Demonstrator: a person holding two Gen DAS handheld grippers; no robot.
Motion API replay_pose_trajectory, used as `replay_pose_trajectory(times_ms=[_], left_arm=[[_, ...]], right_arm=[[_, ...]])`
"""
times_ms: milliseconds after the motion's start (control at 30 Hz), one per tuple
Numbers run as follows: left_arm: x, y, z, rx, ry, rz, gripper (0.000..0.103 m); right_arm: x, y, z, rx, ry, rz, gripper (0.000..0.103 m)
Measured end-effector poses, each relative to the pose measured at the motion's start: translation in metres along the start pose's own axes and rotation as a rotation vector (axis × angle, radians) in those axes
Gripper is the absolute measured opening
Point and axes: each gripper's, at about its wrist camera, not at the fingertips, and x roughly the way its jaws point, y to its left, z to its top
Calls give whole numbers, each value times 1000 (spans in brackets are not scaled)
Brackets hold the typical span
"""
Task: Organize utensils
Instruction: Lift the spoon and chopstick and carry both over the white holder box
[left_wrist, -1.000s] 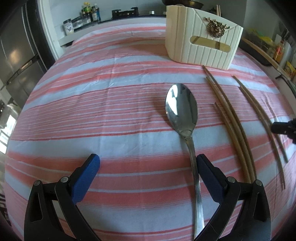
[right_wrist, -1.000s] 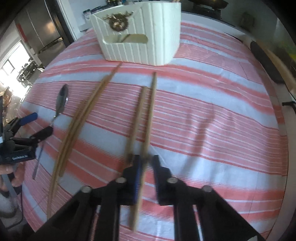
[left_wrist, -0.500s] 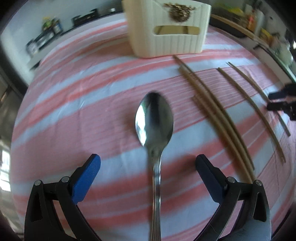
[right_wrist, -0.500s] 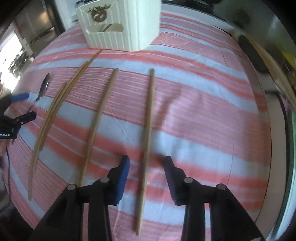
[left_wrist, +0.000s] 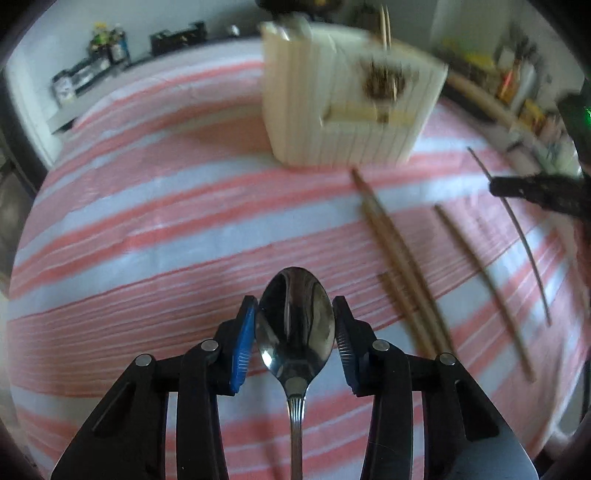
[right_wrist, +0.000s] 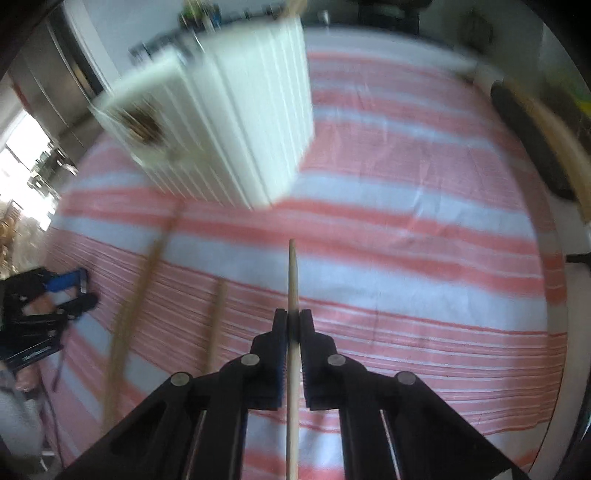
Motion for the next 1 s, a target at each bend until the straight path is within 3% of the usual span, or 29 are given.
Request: replay_pose_trajectory(times_ms=[200, 400, 667, 1000], left_arm=[[-76, 10, 3, -59, -164, -67, 41], [-123, 13, -2, -74, -253, -111, 41], [-133, 3, -9, -50, -277, -99, 41], [-136, 1, -1, -57, -288, -113, 41]], right_arm=[[-102, 31, -15, -71, -270, 35, 7], [-151, 47, -32, -88, -404, 75, 7], [-169, 49, -39, -85, -423, 115, 7], [-183, 51, -41, -65, -485, 93, 7]])
